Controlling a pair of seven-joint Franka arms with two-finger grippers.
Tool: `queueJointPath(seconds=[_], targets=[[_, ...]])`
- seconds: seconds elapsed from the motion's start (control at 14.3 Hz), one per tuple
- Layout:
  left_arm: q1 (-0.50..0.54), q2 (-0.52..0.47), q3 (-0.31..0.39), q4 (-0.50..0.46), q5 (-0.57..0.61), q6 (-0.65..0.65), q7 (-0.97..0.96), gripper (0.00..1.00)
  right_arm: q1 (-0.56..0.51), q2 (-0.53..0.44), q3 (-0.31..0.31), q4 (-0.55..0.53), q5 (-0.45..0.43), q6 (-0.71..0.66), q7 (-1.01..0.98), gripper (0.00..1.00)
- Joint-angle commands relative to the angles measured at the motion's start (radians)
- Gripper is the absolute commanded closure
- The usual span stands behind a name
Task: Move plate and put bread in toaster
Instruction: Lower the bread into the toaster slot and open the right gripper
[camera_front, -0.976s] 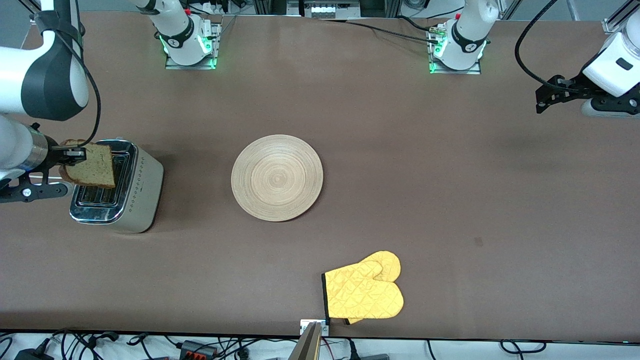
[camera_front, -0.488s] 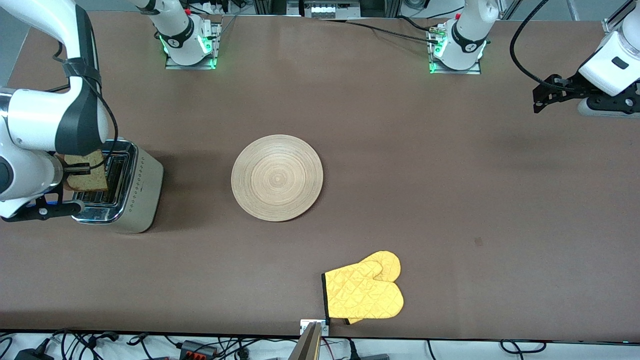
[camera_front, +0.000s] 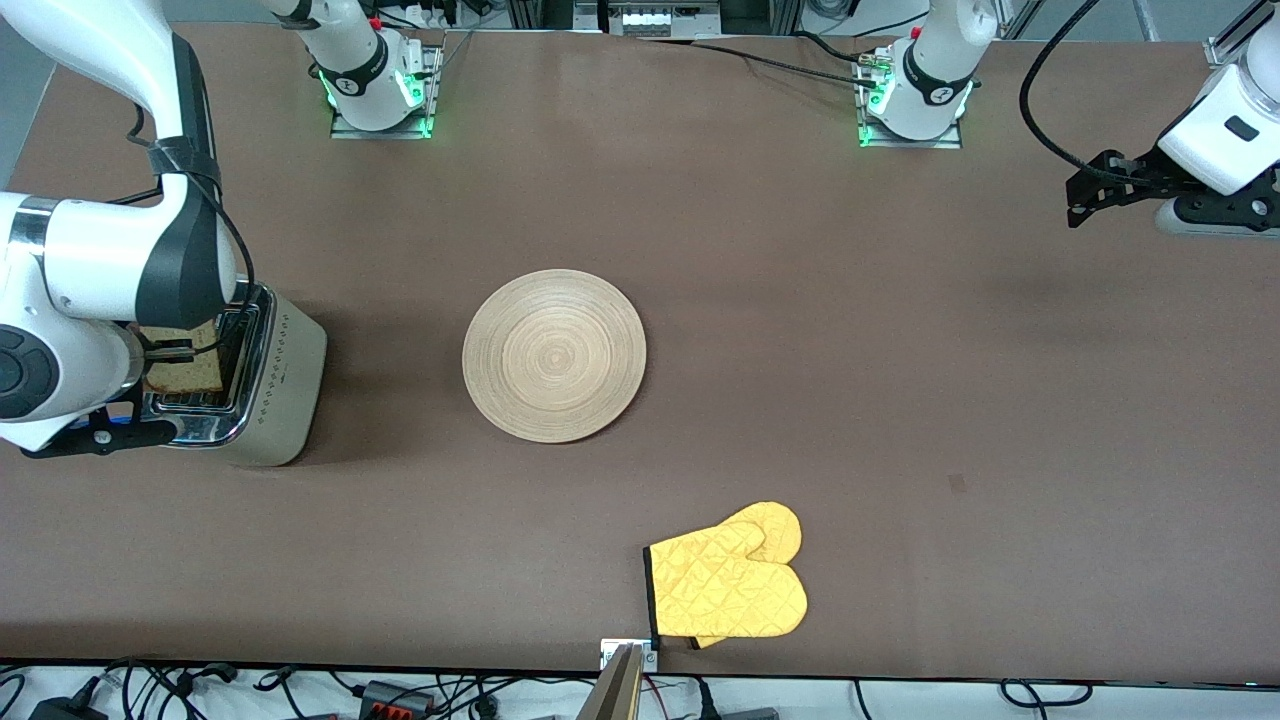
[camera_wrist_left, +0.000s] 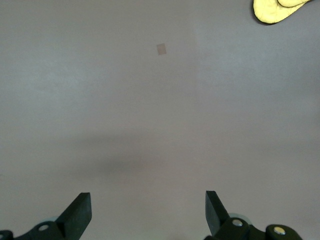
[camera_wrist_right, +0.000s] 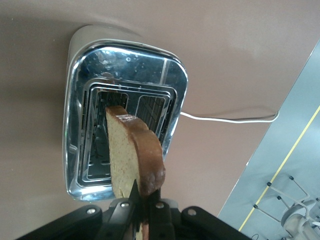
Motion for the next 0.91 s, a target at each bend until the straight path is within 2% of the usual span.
queueJointPath(seconds=[0.0, 0.63, 0.77, 0.84], targets=[[0.002, 0.019, 0.004, 0.036, -0.007, -0.028, -0.004, 0.0, 0.003, 0.032, 0.01, 0.037, 0.057, -0.029, 0.054, 1.0], [0.001, 0.019, 0.003, 0.039, -0.009, -0.03, -0.005, 0.0, -0.028, 0.058, 0.011, 0.031, 0.114, 0.005, 0.067, 1.0], [0.001, 0.019, 0.003, 0.039, -0.009, -0.028, -0.004, 0.0, -0.039, 0.058, 0.013, 0.031, 0.131, 0.02, 0.033, 0.51], [0.001, 0.02, 0.003, 0.039, -0.009, -0.028, -0.005, 0.0, -0.049, 0.051, 0.01, 0.034, 0.183, 0.022, 0.015, 0.4]])
